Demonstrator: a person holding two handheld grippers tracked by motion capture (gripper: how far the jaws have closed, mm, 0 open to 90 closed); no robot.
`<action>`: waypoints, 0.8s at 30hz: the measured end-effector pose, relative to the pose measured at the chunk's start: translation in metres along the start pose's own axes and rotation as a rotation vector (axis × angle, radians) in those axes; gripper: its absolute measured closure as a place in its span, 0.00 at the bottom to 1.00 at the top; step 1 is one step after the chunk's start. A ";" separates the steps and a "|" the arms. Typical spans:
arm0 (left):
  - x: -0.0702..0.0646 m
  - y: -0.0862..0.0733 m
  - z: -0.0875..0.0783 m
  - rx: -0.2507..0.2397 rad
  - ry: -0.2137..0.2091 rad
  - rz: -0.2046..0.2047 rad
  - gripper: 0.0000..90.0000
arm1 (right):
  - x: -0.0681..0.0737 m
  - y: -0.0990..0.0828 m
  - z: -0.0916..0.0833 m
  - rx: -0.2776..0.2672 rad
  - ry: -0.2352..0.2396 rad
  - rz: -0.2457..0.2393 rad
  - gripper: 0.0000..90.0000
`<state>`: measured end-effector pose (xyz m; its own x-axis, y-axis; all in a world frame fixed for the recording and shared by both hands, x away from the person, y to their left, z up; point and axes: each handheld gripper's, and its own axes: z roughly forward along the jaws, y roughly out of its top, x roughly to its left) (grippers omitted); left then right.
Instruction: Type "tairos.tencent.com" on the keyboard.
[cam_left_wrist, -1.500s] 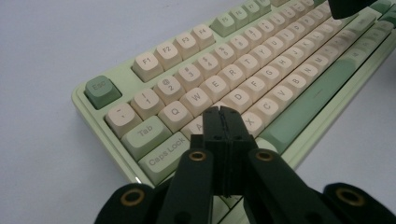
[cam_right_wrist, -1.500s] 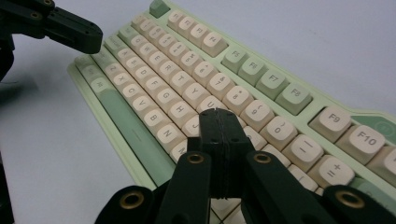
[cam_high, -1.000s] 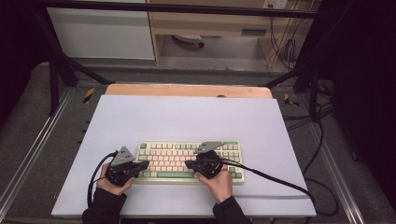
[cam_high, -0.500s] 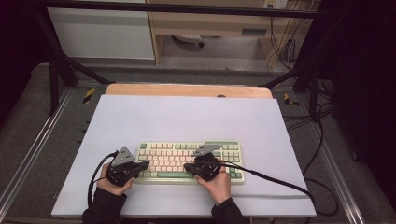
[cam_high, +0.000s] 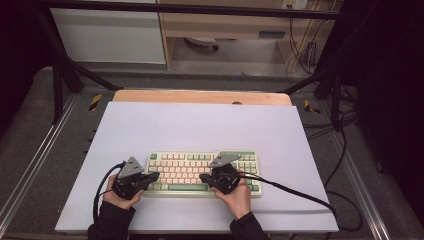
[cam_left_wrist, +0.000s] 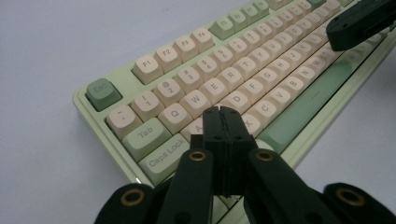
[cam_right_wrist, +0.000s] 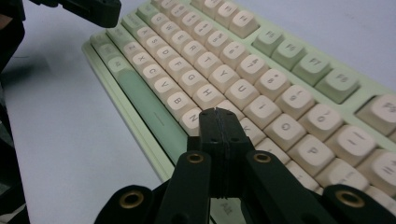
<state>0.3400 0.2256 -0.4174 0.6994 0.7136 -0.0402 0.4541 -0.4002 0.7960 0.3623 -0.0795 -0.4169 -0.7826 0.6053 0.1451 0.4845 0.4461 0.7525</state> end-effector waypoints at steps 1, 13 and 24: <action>0.000 0.000 -0.001 -0.001 0.000 0.000 1.00 | -0.002 0.000 -0.004 -0.008 -0.006 0.008 1.00; 0.010 0.000 -0.010 -0.021 0.000 -0.016 0.84 | -0.037 -0.020 -0.053 -0.058 -0.088 0.077 0.76; 0.021 -0.008 -0.013 0.010 0.021 -0.012 0.42 | -0.068 -0.060 -0.093 -0.128 -0.157 0.124 0.25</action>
<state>0.3443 0.2510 -0.4169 0.6824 0.7300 -0.0369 0.4678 -0.3975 0.7894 0.3506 -0.2087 -0.4120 -0.6449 0.7500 0.1470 0.5117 0.2808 0.8120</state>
